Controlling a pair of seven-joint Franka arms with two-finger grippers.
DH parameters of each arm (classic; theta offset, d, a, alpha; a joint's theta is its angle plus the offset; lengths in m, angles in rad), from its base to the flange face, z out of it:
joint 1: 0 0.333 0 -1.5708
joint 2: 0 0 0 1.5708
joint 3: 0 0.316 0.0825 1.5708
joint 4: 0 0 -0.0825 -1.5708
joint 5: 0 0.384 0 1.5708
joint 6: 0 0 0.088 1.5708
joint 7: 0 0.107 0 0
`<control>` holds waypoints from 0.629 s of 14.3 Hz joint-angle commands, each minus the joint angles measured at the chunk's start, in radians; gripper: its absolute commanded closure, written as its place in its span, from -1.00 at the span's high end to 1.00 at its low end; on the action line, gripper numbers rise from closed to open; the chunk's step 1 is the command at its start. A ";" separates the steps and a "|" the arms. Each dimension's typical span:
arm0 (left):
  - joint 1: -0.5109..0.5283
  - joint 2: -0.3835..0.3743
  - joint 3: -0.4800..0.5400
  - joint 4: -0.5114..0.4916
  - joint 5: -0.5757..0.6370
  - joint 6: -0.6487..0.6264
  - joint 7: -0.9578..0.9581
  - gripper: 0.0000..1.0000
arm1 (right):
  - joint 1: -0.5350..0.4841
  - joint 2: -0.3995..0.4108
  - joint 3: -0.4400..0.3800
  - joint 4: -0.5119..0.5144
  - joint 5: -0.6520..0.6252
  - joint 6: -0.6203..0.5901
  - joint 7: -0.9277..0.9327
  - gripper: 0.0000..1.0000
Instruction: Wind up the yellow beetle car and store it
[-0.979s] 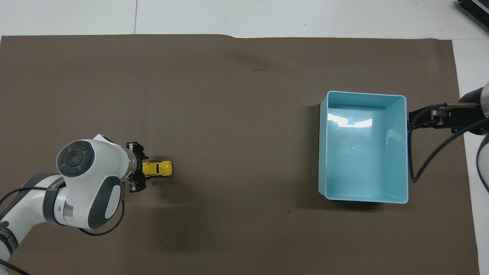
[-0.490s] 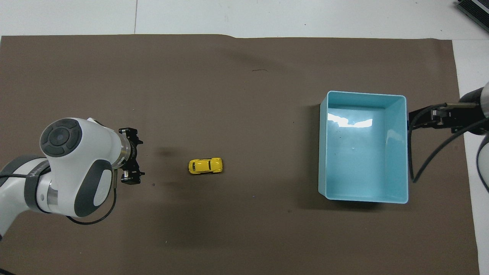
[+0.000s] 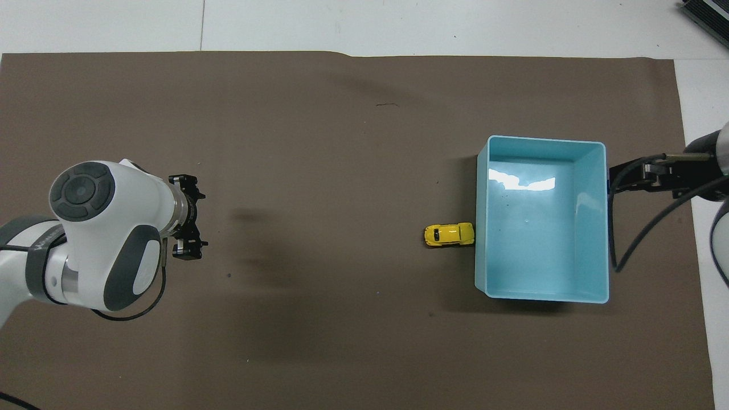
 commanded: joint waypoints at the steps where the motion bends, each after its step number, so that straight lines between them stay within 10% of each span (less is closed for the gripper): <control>1: 0.022 0.041 -0.013 0.061 0.044 -0.015 0.008 1.00 | -0.012 -0.016 0.003 -0.018 0.022 0.019 -0.019 1.00; 9: 0.019 0.150 -0.018 0.248 0.094 -0.012 0.170 1.00 | -0.012 -0.016 0.003 -0.018 0.022 0.019 -0.019 1.00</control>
